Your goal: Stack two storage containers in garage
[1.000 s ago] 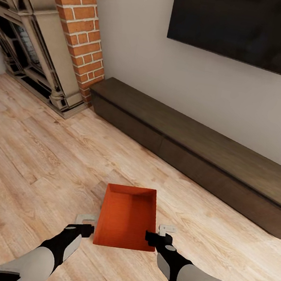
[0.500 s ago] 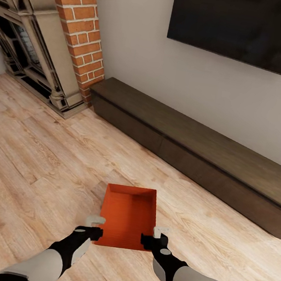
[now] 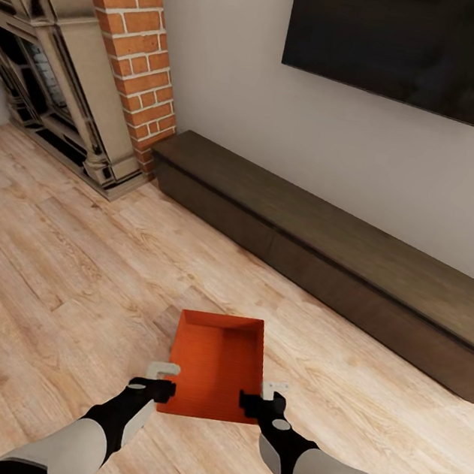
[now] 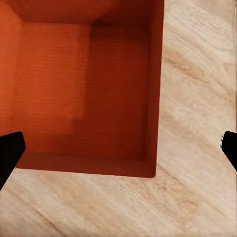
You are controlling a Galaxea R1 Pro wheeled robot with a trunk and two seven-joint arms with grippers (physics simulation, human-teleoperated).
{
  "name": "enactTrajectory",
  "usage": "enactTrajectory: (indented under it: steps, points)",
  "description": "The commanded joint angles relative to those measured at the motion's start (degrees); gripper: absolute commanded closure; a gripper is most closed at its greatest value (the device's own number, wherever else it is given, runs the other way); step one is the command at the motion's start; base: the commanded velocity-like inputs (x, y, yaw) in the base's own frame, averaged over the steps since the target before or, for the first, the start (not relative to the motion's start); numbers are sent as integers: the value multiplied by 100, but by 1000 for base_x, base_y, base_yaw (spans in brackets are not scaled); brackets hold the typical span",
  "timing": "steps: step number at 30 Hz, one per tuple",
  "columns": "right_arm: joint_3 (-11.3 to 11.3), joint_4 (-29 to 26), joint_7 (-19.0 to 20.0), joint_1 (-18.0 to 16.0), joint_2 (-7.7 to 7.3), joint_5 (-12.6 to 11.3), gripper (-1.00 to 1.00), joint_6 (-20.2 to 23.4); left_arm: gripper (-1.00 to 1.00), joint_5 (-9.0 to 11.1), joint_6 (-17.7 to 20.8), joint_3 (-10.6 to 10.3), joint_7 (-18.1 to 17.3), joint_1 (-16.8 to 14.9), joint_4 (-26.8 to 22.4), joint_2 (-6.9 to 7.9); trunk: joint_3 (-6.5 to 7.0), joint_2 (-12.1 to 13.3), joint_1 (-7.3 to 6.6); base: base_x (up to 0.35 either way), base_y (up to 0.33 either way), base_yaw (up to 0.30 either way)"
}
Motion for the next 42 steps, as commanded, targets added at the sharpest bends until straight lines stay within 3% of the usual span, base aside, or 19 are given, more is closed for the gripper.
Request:
enactTrajectory:
  steps: [1,8,10,13,42]
  points:
    - [48,6,-19,-3,-10,-74,-100,-19,-100,21,34,-23,26,0,-24,4,-3,-2,0,0,0,0]
    - [51,14,-18,-2,-37,-140,-100,-20,-100,63,10,32,26,0,-44,20,-3,-2,0,0,0,0]
    - [51,14,-17,-2,-38,-136,-100,-13,-100,64,-306,24,31,0,-31,20,-3,-2,0,14,0,0]
    - [51,14,-13,-2,-38,-132,-100,-13,-100,65,-468,23,34,0,-13,26,-3,-2,0,180,0,0]
    - [51,23,-10,-2,-47,-127,-100,16,-100,81,-517,34,44,0,66,32,-3,-2,0,54,0,0]
